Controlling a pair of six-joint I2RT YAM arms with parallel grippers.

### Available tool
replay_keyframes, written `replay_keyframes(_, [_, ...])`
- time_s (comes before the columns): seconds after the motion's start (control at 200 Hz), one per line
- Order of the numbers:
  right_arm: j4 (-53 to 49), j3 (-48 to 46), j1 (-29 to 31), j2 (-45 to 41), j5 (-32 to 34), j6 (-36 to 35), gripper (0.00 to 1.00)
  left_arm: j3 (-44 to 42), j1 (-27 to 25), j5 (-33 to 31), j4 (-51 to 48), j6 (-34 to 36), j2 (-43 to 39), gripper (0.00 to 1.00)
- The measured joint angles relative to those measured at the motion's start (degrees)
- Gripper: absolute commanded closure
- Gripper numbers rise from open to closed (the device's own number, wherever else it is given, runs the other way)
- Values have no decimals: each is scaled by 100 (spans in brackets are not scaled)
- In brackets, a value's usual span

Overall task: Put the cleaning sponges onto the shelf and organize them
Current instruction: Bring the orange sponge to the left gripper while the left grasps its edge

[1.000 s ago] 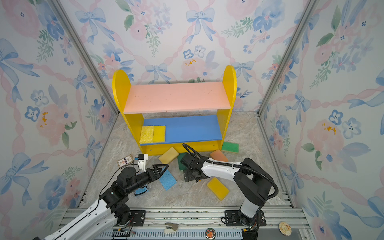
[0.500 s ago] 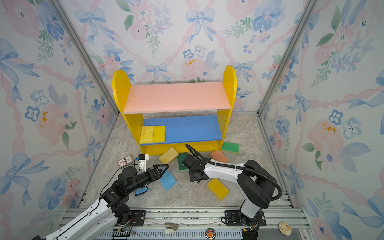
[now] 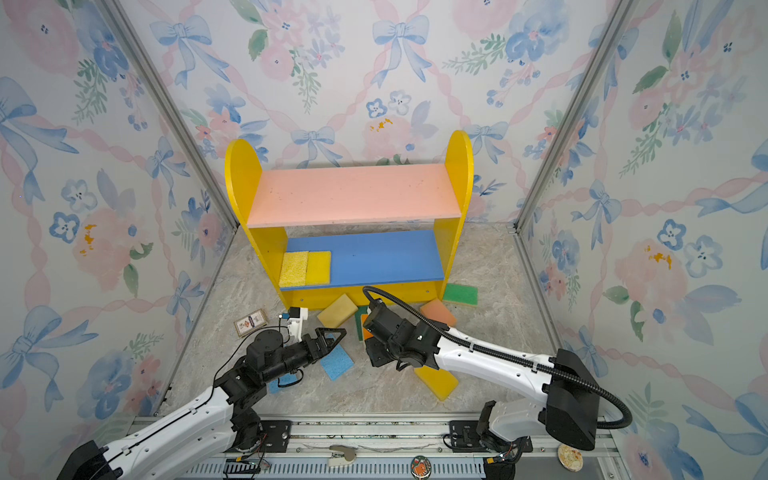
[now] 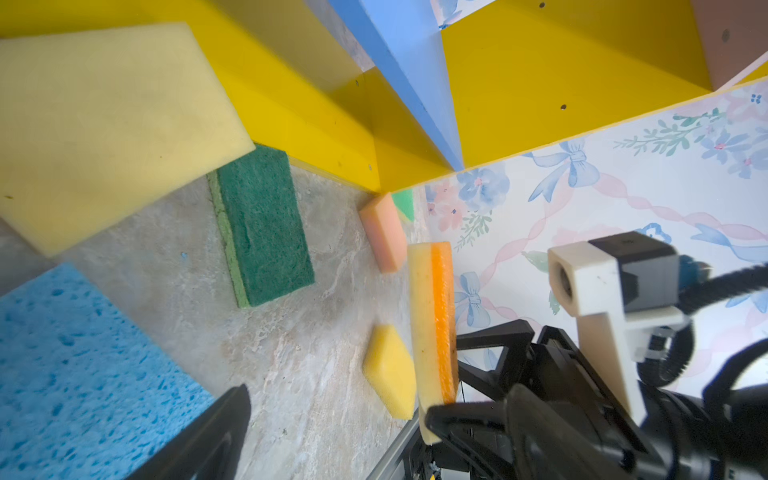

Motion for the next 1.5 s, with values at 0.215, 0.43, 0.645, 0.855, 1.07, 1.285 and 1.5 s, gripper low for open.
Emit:
replay_keyframes(0.215, [186, 363, 295, 164, -258, -199, 44, 92, -68, 20, 181, -17, 256, 17])
replay_keyframes(0.43, [343, 472, 422, 417, -461, -251, 44, 96, -68, 22, 297, 4, 278, 58])
replay_keyframes(0.645, [612, 317, 299, 343, -697, -170, 24, 87, -50, 131, 682, -136, 260, 88])
replay_keyframes(0.855, [1191, -658, -437, -767, -1611, 98, 12, -52, 505, 533, 693, -219, -177, 91])
replay_keyframes(1.07, [2076, -1298, -953, -1541, -2629, 680, 16, -52, 892, 1154, 844, -363, -503, 91])
replay_keyframes(1.285, [2944, -1449, -960, -1331, -3274, 1141, 27, -22, 894, 1458, 999, -498, -599, 90])
replay_keyframes(1.5, [3381, -1464, -955, -1147, -3515, 1397, 35, 9, 894, 1523, 1086, -601, -638, 90])
